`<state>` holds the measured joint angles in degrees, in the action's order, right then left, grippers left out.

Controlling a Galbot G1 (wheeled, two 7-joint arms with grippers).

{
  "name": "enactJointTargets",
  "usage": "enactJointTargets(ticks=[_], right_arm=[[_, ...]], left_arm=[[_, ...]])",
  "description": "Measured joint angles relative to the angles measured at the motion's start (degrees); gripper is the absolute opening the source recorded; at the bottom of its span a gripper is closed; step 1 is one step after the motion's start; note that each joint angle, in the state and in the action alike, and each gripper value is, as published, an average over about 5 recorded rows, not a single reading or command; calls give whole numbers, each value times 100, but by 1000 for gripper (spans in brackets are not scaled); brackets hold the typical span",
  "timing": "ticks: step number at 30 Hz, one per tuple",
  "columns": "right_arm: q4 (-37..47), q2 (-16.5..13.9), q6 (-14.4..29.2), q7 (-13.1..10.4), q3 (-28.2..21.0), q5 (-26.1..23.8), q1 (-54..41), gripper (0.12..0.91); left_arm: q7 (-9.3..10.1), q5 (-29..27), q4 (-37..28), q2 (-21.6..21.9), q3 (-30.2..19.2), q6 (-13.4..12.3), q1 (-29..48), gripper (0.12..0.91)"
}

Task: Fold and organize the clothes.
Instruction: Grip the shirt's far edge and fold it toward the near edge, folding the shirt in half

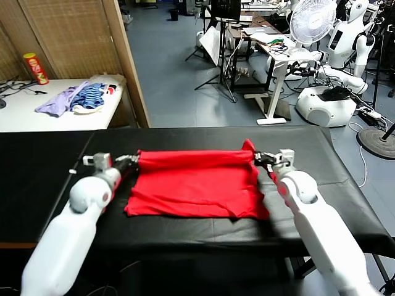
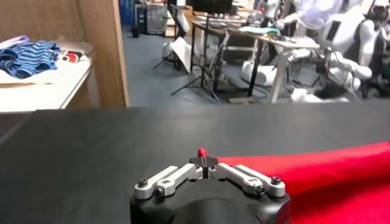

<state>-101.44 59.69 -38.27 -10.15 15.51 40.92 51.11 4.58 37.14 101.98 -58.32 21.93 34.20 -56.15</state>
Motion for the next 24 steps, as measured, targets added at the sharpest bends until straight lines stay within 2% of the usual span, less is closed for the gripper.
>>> enactJointTargets(ticks=[5,14,16,18,24], right_arm=[[-517,-17,-352,-118,45,-107,431,122],[-1027,-39,-392,-116,255,-237,1104,143],[-1146,-68,-392,-74,353,-223,1252,211],[-1270,-97,-392,-48,485,-189,1396,301],[-1457,-80,-384,-87,946,-138,1593,617]], left_arm=[[162,-193,550,68,143,18,-713,127],[277,-499,768,-5,228,-78,-1283,133],[298,-516,773,-38,223,-90,-1309,160],[323,-510,807,-61,223,-78,-1346,237],[342,-427,1103,-24,311,18,-1549,571]])
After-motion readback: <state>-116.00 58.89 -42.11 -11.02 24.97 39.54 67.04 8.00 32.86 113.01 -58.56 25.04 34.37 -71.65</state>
